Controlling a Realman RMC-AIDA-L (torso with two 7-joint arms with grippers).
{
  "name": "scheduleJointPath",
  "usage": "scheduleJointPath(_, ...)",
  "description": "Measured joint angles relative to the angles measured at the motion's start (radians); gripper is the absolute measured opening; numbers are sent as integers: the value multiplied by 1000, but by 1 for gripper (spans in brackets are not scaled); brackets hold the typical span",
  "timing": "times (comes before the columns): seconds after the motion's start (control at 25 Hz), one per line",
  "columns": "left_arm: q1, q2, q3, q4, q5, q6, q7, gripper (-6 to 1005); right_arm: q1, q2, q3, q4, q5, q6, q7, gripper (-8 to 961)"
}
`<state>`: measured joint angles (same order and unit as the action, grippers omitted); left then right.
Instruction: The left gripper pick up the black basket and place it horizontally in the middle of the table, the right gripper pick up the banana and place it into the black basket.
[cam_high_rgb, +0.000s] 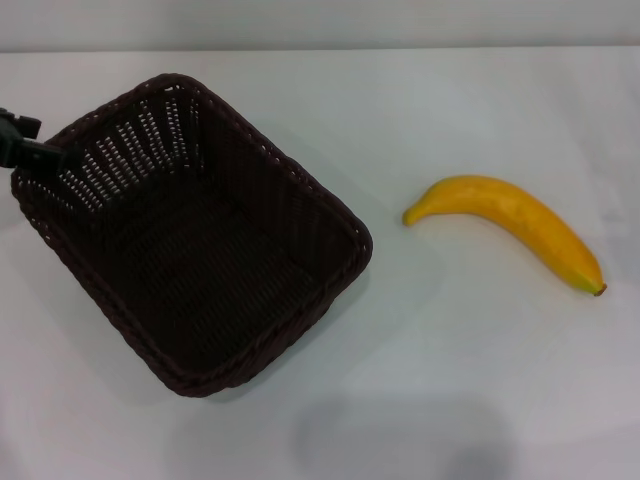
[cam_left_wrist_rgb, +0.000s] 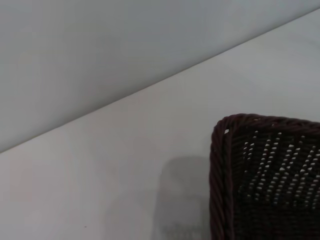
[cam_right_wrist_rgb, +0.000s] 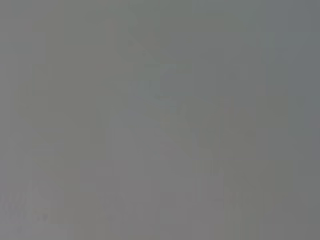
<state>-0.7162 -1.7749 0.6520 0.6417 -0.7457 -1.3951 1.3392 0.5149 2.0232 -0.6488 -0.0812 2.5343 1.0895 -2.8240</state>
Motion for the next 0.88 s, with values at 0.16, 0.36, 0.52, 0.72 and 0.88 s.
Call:
scheduleJointPath(0.16,7,-5,-4,-13,-11,29,35,889,10,-1,0,0,0,-17,0,855)
scheduleJointPath(0.36,4,-22,-5,-48,-12,87,78,888,24,-1,-2,0,0,-54,0,855)
scheduleJointPath(0.52,2,-37,-5,-64,-14,121,101,888,28,-4,-2,0,0,-68,0,855)
scheduleJointPath(0.72,6,-48,-5,-63,-30,137,115,834,28,-5,-2,-7,0,-91,0,855)
scheduleJointPath(0.88,8,-51,-5,-58,-49,138,115,790,29,-5,-2,-8,0,-96,0,855)
